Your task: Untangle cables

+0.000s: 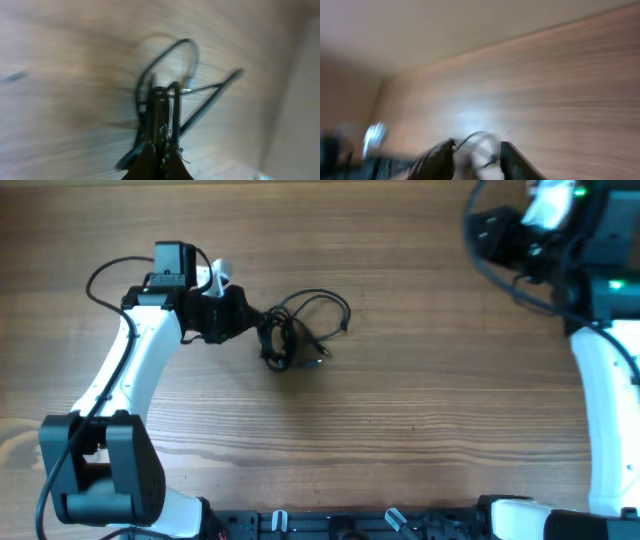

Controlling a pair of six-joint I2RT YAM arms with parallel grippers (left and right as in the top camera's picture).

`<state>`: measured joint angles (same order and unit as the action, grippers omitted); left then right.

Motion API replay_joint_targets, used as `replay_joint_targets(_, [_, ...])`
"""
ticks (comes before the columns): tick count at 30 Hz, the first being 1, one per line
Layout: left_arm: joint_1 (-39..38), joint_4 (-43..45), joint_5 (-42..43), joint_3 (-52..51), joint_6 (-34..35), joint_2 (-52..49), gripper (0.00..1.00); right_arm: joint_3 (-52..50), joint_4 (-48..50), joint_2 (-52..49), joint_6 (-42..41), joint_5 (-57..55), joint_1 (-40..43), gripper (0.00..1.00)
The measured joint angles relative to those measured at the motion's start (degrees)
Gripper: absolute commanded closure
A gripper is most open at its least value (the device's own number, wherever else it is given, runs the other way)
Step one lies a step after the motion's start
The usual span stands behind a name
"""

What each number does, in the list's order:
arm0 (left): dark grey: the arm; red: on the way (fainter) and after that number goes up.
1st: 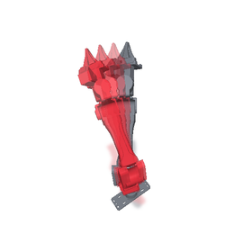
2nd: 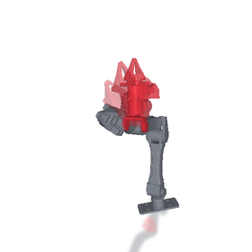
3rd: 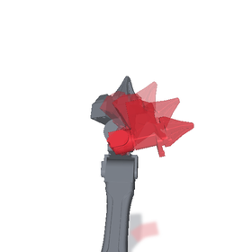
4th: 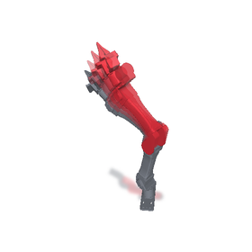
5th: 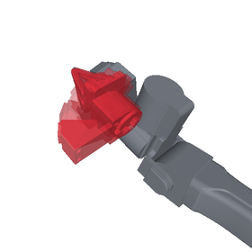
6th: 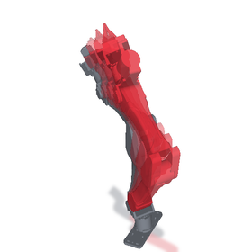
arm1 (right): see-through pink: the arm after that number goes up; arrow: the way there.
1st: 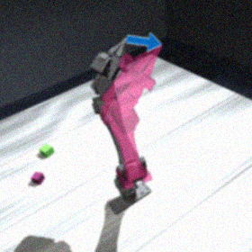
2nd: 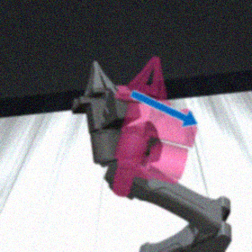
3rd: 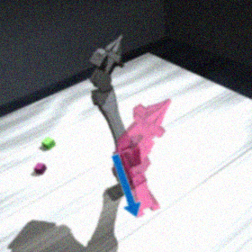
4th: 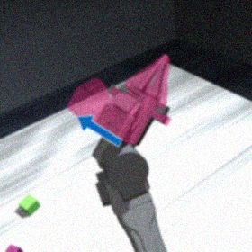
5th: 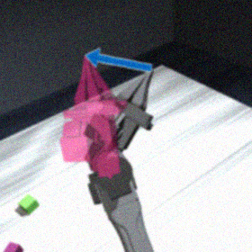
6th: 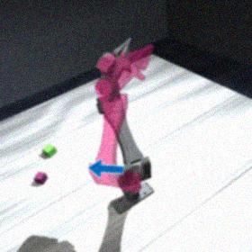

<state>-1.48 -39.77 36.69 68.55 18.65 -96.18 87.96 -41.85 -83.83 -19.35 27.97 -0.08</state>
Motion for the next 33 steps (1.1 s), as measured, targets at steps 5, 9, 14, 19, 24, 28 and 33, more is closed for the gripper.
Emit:
replay_joint_targets(5, [-0.1, 8.9, 18.2, -0.1, -3.5, 0.0, 0.96, 0.0, -1.2, -0.5, 3.4, 4.3, -8.2, 0.53])
replay_joint_targets(9, [-0.1, 15.7, 26.1, -0.2, 1.2, 0.0, 0.96, 0.0, -2.0, -0.5, 4.4, 6.0, -13.2, 0.49])
replay_joint_targets(14, [-0.1, 23.6, 31.3, -0.2, 11.8, 0.0, 0.96, 0.0, -3.3, -2.2, 4.3, 6.3, -17.4, 0.46])
replay_joint_targets(19, [-0.1, 25.8, 32.7, -0.2, 22.1, 0.0, 0.96, 0.1, -5.1, -8.6, -2.2, 6.2, -19.8, 0.45])
replay_joint_targets(24, [-0.1, 25.9, 33.1, -0.2, 25.5, 0.0, 0.96, 0.0, 0.0, -16.3, -10.3, 6.4, -22.8, 0.44])
replay_joint_targets(28, [-0.1, 25.9, 33.1, -0.2, 26.3, 0.0, 0.96, 0.0, 4.9, -19.5, -15.5, 6.6, -23.8, 0.44])
replay_joint_targets(33, [-0.1, 25.9, 33.3, -0.3, 26.5, 0.0, 0.96, 0.0, 6.8, -23.5, -19.3, 6.6, -24.3, 0.48])
